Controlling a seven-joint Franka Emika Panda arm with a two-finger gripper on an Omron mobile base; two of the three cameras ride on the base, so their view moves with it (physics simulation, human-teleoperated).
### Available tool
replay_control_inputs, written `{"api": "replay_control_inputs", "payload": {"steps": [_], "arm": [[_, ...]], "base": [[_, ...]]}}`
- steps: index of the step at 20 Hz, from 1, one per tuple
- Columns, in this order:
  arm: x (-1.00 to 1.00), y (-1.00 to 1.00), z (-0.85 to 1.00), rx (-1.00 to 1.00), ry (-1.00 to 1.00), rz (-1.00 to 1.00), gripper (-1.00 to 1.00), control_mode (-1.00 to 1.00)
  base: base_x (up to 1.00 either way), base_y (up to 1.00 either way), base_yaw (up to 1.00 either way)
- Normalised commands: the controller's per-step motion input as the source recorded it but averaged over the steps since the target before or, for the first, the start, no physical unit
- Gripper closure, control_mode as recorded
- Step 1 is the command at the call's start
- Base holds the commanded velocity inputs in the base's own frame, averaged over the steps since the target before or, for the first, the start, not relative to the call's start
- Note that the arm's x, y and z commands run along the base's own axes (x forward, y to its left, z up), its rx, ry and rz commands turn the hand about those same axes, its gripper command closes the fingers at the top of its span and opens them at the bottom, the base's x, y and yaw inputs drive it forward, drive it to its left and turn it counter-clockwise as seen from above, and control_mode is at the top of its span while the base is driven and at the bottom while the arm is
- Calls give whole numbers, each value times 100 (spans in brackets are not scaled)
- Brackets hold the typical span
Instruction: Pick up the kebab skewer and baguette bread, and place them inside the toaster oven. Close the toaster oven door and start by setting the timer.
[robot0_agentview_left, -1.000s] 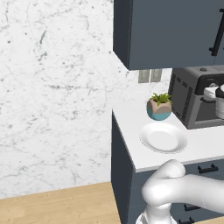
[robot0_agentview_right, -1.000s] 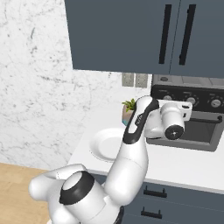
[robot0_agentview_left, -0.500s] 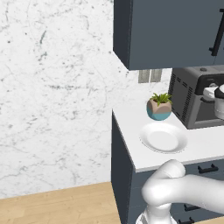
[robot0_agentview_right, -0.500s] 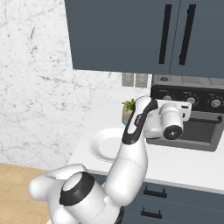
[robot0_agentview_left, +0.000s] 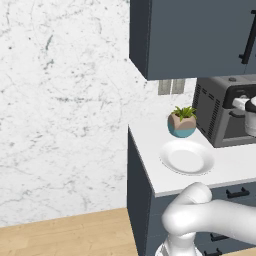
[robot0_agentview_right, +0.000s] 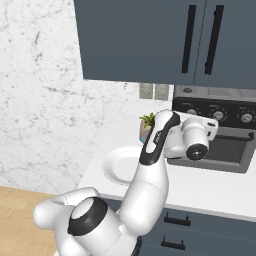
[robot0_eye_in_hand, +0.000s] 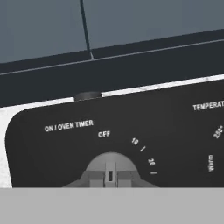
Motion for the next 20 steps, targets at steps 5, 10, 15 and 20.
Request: {"api": "replay_control_inputs", "payload": {"steps": [5,10,15,20], "arm": [[-4,-1,0,23,0,0,100,-100],[-4,-3,0,24,0,0,100,-100],[-2,-7,0,26,0,0,100,-100],[-5,0,0,20,0,0,100,-100]], "base": [[0,0,0],[0,0,0],[0,0,0],[0,0,0]]}}
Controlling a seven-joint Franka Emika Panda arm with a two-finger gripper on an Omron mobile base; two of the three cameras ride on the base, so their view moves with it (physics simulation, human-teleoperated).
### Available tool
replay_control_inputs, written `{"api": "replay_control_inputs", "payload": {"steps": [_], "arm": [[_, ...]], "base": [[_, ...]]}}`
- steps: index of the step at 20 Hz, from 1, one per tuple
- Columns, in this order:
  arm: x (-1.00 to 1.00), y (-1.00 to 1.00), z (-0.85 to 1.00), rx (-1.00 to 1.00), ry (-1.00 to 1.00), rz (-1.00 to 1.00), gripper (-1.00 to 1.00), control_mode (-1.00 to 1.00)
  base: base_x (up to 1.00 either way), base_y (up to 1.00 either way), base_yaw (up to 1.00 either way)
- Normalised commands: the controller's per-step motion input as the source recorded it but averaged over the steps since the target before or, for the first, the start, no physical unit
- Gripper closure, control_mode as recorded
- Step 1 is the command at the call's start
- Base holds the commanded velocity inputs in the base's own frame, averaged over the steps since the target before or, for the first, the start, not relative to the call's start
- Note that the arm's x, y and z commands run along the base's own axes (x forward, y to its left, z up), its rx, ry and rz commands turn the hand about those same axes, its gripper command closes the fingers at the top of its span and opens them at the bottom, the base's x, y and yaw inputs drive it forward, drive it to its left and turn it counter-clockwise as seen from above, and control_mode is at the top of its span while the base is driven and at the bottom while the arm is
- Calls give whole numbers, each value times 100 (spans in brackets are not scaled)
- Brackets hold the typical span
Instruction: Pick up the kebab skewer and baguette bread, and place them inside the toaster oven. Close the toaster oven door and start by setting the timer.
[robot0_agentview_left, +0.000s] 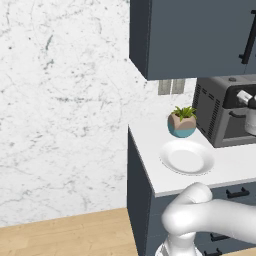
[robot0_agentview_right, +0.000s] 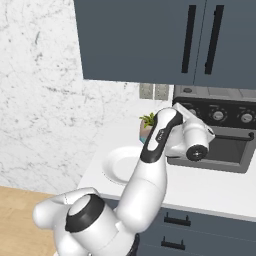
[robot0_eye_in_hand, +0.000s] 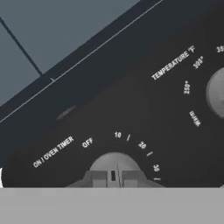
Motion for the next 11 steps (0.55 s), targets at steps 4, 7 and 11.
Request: {"api": "replay_control_inputs", "payload": {"steps": [4,7,11], "arm": [[-3,0,0,21,0,0,100,-100],[-2,0,0,21,0,0,100,-100],[0,0,0,20,0,0,100,-100]], "base": [[0,0,0],[0,0,0],[0,0,0]]}}
